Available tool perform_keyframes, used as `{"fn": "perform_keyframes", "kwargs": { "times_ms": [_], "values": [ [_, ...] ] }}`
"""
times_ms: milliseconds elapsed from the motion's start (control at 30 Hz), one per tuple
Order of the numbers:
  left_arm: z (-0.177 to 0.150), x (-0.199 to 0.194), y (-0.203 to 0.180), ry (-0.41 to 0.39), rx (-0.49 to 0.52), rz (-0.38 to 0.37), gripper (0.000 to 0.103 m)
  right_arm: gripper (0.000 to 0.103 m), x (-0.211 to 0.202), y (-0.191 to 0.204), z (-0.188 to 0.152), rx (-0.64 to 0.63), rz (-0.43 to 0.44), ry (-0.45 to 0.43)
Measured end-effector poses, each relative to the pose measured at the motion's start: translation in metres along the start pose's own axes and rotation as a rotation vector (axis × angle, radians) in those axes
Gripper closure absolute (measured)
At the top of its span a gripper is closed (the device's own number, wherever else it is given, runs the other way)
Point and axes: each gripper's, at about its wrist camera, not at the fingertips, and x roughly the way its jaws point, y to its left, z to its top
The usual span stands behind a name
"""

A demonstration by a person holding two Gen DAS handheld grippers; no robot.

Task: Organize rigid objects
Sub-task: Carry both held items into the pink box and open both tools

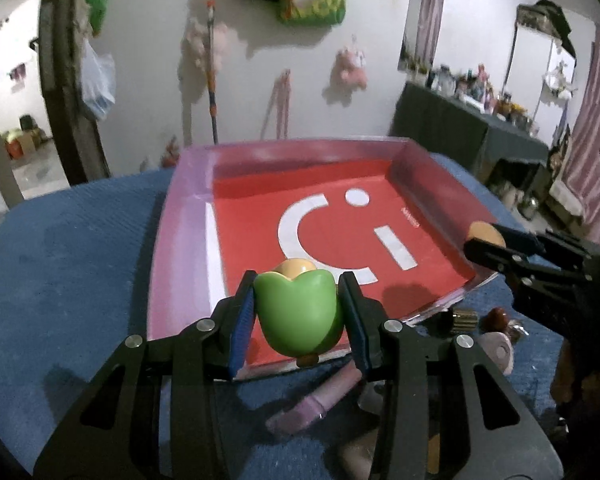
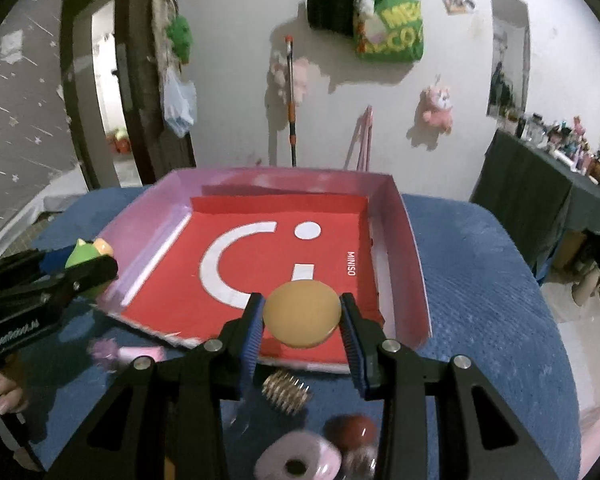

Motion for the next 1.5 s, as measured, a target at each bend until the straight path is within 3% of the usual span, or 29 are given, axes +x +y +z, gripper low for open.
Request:
{"fn": "perform_keyframes", "kwargs": {
  "times_ms": [233,567,867,1400,1500],
  "values": [
    [0.010,0.036,0.000,0.109,0.030,0.001,0.065,0.063,0.051,-0.004,0.014,-0.052,0.025,0.187],
    [0.008,0.068,-0.002,0.241,0.089,0.006,0.065,0.063,0.082,0.000,0.016,-0.147,-0.004,0.337],
    [0.005,0.077,0.003,0.275,0.083,0.002,0.064,0.063,0.091,-0.002,0.009,-0.149,0.003,0.367],
    [0.005,0.074,-0.003,0.252,0.124,0.006,0.063,0.059,0.093,-0.002,0.009,-0.151,0.025,0.374],
    [0.006,0.071,-0.002,0.241,0.122,0.004,0.052,0.053,0.093,0.000,0.009,-0.156,0.033,0.373]
  ]
}}
